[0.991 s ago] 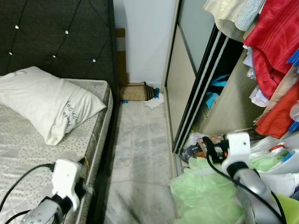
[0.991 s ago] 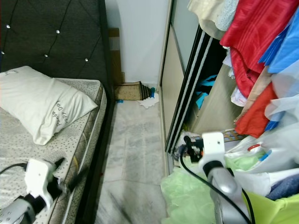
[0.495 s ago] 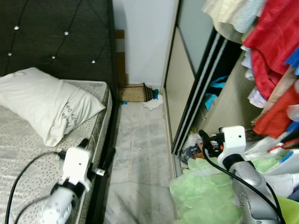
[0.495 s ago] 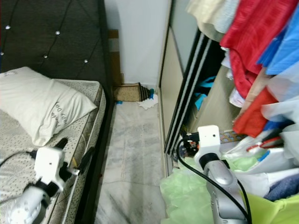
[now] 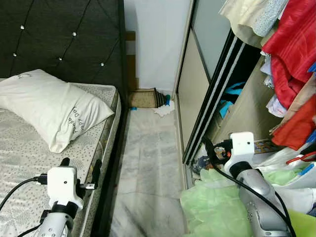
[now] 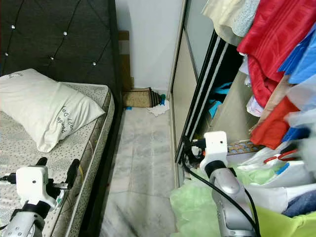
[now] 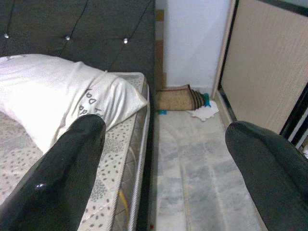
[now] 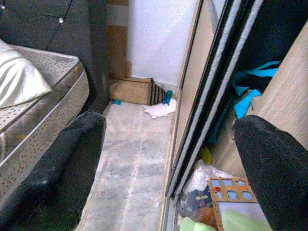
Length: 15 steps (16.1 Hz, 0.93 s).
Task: Clean up the room
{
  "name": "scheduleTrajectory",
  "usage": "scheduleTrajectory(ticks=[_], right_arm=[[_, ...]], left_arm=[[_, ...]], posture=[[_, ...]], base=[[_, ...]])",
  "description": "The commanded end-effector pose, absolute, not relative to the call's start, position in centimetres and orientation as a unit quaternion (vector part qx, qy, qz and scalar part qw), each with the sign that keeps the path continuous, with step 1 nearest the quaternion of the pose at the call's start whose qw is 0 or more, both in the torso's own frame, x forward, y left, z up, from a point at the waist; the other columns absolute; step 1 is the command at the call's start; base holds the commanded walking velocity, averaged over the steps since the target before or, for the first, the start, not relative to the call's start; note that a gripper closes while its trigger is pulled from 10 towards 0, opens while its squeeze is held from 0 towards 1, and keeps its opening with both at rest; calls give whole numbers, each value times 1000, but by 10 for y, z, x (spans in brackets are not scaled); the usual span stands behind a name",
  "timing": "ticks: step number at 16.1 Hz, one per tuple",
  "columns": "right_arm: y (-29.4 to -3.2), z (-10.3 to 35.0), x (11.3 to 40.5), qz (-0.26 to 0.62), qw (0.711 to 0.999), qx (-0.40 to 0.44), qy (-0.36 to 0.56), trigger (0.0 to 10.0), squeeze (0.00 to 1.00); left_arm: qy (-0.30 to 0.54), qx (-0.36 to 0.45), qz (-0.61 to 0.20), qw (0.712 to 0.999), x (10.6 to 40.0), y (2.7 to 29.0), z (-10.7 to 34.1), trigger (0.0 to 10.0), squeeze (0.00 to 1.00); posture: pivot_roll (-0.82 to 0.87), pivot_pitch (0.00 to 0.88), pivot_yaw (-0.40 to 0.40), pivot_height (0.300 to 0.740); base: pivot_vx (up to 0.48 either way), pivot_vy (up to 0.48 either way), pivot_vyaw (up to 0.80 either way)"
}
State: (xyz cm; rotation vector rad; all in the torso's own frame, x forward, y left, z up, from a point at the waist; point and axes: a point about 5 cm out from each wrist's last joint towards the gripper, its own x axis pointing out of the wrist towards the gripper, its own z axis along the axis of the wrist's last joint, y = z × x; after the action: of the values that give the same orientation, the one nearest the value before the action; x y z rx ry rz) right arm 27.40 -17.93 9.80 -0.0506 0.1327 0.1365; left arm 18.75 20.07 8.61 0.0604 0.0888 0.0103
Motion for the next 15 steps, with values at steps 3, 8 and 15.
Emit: scheduleTrajectory(ticks=[3, 8, 15], right_arm=[[-190, 95, 271, 45, 996, -24, 72, 10000, 1000], [-187, 95, 274, 43, 996, -18, 70, 10000, 1000], [-184, 95, 276, 43, 996, -43, 71, 10000, 0]], left_arm=[[54, 26, -3, 998, 192, 198, 84, 10000, 1000], [56, 24, -6, 998, 198, 198, 84, 10000, 1000], [64, 14, -18, 998, 203, 196, 83, 10000, 0]], posture=[[9, 0, -62, 740], [21, 0, -77, 740], [10, 0, -61, 740]], base=[[0, 0, 0], [0, 0, 0], [0, 0, 114]])
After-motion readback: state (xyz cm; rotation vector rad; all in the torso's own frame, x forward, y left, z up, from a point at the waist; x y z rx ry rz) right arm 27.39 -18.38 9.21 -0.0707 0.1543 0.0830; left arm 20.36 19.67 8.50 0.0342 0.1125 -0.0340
